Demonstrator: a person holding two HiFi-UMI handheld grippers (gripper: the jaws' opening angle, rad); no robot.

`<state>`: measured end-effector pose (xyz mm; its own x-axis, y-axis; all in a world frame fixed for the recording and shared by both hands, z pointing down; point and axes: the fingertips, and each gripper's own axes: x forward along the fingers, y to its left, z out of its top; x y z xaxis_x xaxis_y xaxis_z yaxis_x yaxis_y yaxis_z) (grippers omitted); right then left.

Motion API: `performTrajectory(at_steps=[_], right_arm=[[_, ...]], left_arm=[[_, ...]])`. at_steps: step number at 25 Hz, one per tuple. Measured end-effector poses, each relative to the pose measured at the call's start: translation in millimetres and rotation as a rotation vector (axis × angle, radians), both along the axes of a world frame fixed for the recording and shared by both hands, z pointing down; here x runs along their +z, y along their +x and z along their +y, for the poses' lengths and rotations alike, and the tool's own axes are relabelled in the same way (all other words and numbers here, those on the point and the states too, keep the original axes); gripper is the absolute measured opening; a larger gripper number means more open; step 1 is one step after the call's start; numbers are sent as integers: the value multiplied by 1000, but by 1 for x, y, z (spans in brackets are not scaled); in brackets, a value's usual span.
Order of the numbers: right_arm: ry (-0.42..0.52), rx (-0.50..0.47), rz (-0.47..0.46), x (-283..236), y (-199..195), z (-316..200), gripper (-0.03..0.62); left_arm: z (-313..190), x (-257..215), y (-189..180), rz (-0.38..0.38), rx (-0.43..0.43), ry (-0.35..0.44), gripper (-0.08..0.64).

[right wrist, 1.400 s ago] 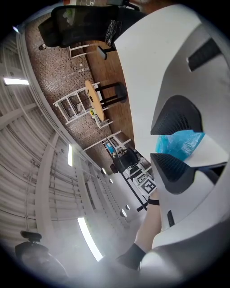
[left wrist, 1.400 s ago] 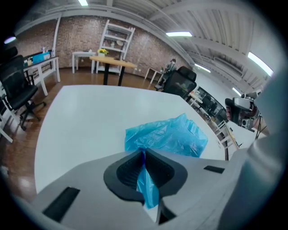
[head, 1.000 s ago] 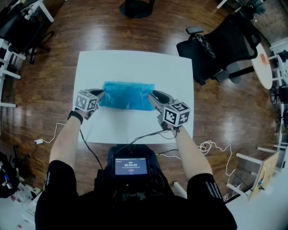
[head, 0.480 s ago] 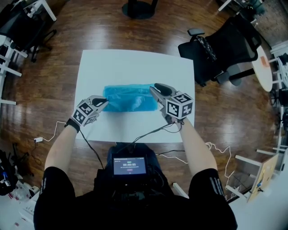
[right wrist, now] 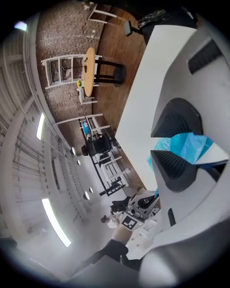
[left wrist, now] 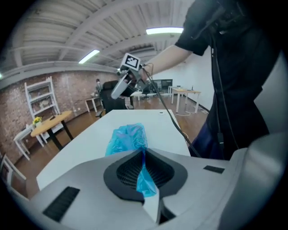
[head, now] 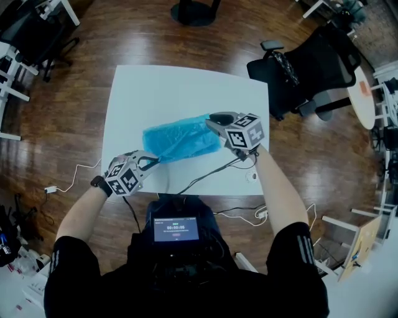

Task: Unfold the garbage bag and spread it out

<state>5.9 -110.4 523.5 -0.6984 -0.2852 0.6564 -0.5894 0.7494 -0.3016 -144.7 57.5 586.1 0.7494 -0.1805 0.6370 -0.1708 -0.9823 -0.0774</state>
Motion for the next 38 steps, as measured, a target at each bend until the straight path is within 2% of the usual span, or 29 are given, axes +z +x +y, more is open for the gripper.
performTrajectory(at_steps=[4,10,15,19,22,26,28,30,33,38], right_arm=[[1,-114,77,15,-10,15,117],[46,-421,231,42,-39,58,135],[-32,-549,286,54,-48,81,135],[-171,-632,279,61,-40,109,135],[-182,-598,281,70,-30,110,135],[-171,-362,254,96,-20,70,136],[-181,-283,254,113,-16,55,133],[-195,-262,280,133,-13,52,129],[-219,-279,331,160,-14,57,127],[-266,-272,346,183,-24,58,128]], left_arm=[[27,-9,13,-30,120,103,24],[75,-5,24,-100,318,217,25],[107,13,25,-164,442,246,25],[123,45,6,-294,541,316,24],[128,50,0,-325,574,334,23],[123,57,-8,-359,578,353,23],[122,57,-7,-365,580,351,23],[121,57,-5,-370,579,350,23],[119,57,-5,-376,571,351,23],[115,60,-9,-384,555,343,23]])
